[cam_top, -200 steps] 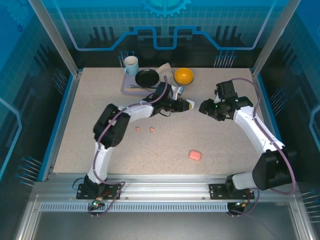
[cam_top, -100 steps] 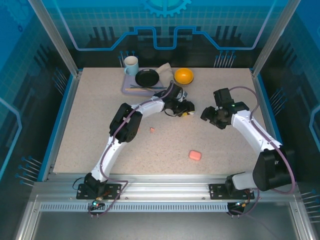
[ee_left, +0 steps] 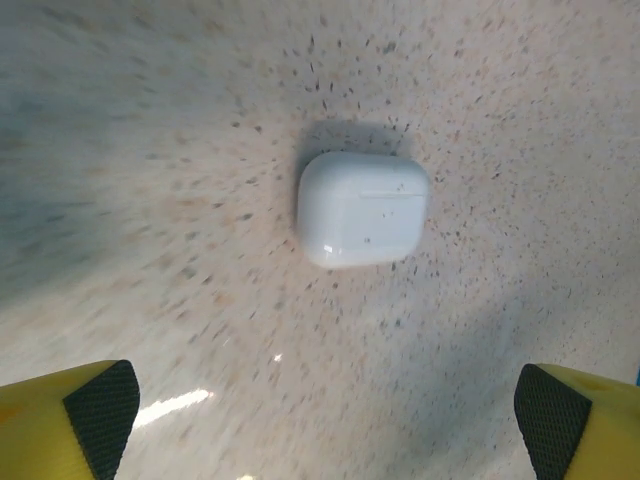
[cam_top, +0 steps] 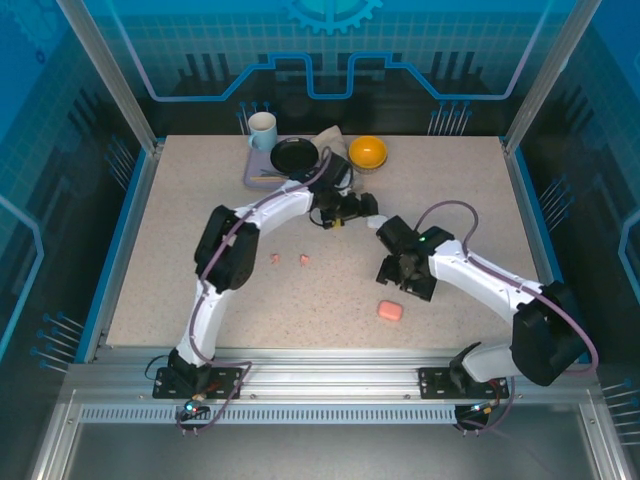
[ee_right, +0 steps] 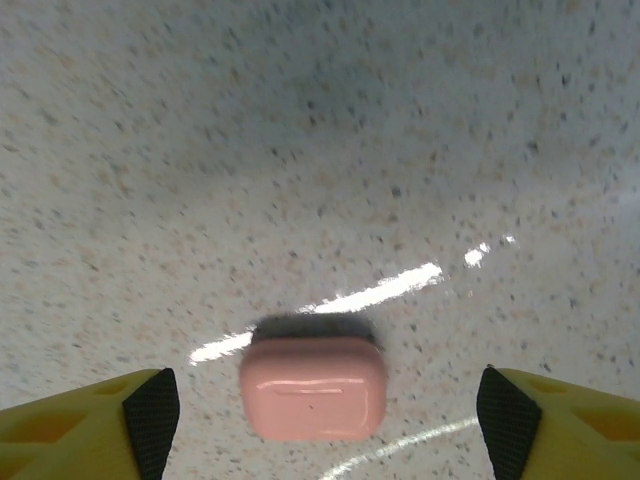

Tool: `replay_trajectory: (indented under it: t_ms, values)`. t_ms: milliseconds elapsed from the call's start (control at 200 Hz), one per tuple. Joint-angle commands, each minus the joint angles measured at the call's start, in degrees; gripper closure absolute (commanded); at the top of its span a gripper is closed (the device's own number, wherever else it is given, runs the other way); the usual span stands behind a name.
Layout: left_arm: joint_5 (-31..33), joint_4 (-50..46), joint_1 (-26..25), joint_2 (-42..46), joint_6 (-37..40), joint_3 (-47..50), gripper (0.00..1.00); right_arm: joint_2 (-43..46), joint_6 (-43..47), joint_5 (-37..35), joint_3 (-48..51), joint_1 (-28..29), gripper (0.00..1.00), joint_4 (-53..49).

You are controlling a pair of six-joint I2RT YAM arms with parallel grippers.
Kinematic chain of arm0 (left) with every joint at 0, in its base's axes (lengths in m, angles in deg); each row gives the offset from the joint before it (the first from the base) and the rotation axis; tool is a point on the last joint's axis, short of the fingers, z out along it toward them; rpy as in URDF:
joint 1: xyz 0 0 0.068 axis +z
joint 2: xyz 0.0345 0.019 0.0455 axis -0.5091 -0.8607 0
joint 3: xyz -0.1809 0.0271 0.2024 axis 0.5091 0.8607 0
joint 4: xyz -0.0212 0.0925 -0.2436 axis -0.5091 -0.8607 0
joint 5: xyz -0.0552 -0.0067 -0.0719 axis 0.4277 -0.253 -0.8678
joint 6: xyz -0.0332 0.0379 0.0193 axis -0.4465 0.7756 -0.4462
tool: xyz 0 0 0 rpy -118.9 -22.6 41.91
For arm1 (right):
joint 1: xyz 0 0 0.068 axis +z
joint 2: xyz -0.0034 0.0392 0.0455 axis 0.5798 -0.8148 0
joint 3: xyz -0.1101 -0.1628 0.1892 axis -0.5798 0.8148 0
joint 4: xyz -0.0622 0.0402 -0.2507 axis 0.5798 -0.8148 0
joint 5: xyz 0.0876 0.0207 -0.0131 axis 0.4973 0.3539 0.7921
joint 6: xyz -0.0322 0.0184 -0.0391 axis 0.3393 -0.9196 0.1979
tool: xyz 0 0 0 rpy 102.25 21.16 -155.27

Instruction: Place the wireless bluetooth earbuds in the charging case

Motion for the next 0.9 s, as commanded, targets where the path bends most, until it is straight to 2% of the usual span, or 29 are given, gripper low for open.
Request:
replay_trajectory:
  t_ms: [0,165,210,470,665,895]
  values:
    - [9.76,-2.23,0.18,12.24,5.05,4.57,0.01,-2.65,-9.51,-2.92,1.36,2.56,0.18,-3.33]
    - [21.67,-1.64,1.78,25.68,4.43,15.63,0.01,-6.38,-14.3,-1.9,1.93,5.79,0.18,-2.26]
    - [23.04,-1.61,2.58,28.68,3.83,18.22,0.01,-7.4,-14.86,-1.25,2.05,6.36,0.18,-1.38]
    - [18.39,4.71,6.7,40.73,2.83,31.73,0.01,-10.98,-13.36,-0.87,1.28,8.38,0.19,1.36]
    - [15.04,5.42,7.59,43.08,3.4,34.16,0.01,-10.92,-11.53,-0.06,2.73,8.72,0.19,4.7]
    - [12.64,6.78,8.23,45.02,1.53,35.67,0.01,-11.18,-12.57,0.26,3.26,9.11,0.18,3.31]
